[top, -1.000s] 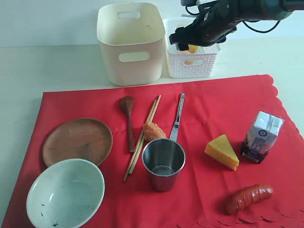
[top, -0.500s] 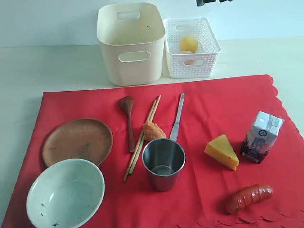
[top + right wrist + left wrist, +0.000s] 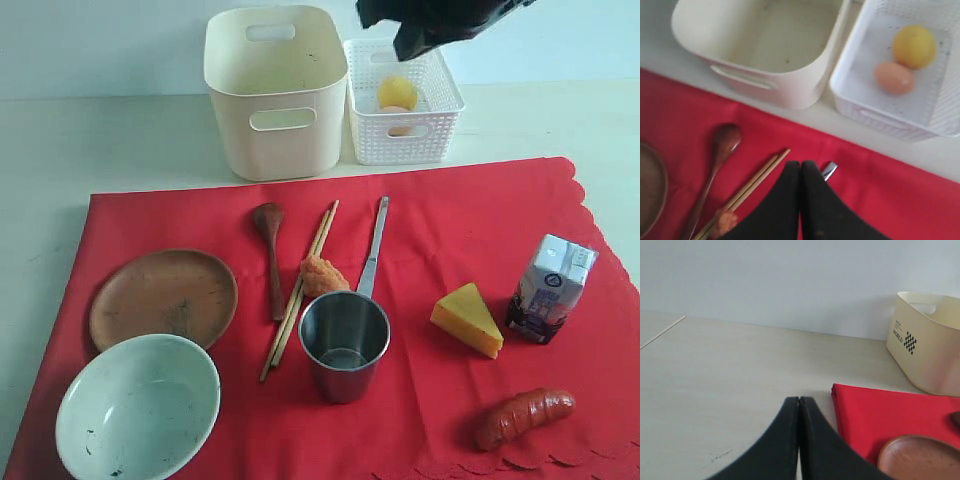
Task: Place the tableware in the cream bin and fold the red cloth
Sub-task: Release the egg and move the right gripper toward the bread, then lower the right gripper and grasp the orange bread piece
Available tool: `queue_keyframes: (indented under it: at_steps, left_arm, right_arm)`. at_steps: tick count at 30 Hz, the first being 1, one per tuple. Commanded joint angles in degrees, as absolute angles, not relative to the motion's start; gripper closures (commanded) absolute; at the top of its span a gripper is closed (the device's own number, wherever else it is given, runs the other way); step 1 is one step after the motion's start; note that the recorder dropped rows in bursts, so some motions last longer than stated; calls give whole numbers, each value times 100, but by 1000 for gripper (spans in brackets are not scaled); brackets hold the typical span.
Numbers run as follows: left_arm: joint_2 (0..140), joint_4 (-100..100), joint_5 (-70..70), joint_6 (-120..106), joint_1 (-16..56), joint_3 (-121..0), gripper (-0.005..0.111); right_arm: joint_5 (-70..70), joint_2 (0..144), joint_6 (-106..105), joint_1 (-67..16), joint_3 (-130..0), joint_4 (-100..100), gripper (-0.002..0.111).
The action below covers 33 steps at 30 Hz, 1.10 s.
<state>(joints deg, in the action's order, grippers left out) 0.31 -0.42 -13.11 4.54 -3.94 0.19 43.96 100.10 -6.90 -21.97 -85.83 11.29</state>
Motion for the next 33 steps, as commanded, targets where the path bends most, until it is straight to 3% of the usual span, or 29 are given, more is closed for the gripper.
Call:
queue_keyframes:
  at_steps: [1,10,24,33]
  left_arm:
    - [0,-77,-1242,452,-396,0,105]
    - [0,-77,-1242,452,-396,0,105]
    - [0,-77,-1242,452,-396,0,105]
    - [0,-77,-1242,452,-396,0,105]
  right_arm:
    - [4398,9983,-927,-2748,-8335,1167,108]
    - [4503,10386,-969,-3518,-8136,807,107]
    - [4665,11210,-550,-4035,-8136,386,59]
    - [4678,11613,-550,-4035,-8136,384,54]
